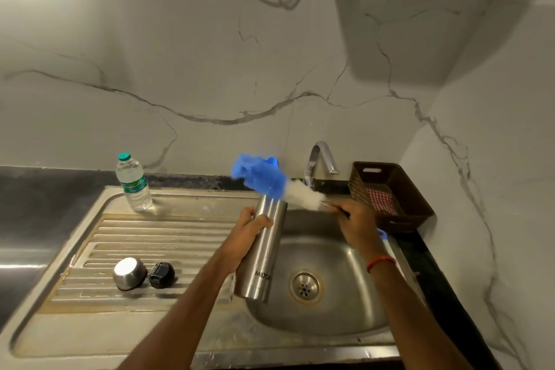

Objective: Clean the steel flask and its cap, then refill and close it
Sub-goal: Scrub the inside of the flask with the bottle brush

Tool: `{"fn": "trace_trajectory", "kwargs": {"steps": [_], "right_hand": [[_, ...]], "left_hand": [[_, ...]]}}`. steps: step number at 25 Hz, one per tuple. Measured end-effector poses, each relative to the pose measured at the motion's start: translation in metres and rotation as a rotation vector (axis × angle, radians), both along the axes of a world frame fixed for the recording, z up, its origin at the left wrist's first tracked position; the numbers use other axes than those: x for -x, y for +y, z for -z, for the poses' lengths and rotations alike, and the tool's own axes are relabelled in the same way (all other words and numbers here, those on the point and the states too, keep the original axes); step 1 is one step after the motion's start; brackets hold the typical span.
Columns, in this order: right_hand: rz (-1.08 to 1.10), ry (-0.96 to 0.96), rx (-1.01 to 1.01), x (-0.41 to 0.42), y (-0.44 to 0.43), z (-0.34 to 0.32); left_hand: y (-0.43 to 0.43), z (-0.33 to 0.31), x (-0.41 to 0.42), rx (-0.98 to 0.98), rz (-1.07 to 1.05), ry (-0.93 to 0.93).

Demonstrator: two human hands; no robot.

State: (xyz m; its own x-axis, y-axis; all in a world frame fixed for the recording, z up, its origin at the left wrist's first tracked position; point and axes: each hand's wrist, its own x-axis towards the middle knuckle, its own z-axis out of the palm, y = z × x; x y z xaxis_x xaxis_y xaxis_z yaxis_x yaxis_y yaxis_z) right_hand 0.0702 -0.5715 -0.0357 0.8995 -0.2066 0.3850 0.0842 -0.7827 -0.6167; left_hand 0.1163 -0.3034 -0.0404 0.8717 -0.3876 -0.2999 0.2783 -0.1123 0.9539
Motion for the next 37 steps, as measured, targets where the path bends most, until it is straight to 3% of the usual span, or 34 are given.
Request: {"fn": "trace_trajectory", "kwargs": {"steps": [5,8,14,18,21,24,27,33,37], "right_hand": [[0.02,-0.008,-0.075,0.013,0.006,0.0],[0.062,0.076,-0.144,0.048,-0.017,0.009],[-0.013,-0.11,-0.022,0.004,0.037,-0.002],[0.039,-0.052,-0.015,0.025,0.017,0.016],[0.035,-0.024,-0.065,0.048,0.002,0.023],[-0.086,-0.095,-0.009,0.018,0.03,0.008],[-0.141,-0.055,0.041,-0.002,0.042,0.006],[0.014,-0.022,-0.041,0.036,-0.002,0.024],[-0.103,-0.069,0.002,-0.004,0.041,0.005]], "left_hand": [[0.004,-0.003,-0.002,-0.107,-0.007,-0.126],[0.013,0.001,-0.003,-0.081,-0.042,-0.075],[-0.007,-0.006,0.007,0.085,-0.071,0.02],[0.003,-0.005,-0.001,0.091,-0.133,0.017],[0.009,0.001,-0.002,-0.002,-0.144,-0.02],[-0.001,0.0,0.001,-0.131,-0.091,-0.115],[-0.004,0.0,-0.003,-0.083,-0.114,-0.151],[0.012,0.0,-0.011,-0.005,-0.133,-0.062],[0.002,-0.003,-0.007,0.111,-0.091,-0.001]]}}
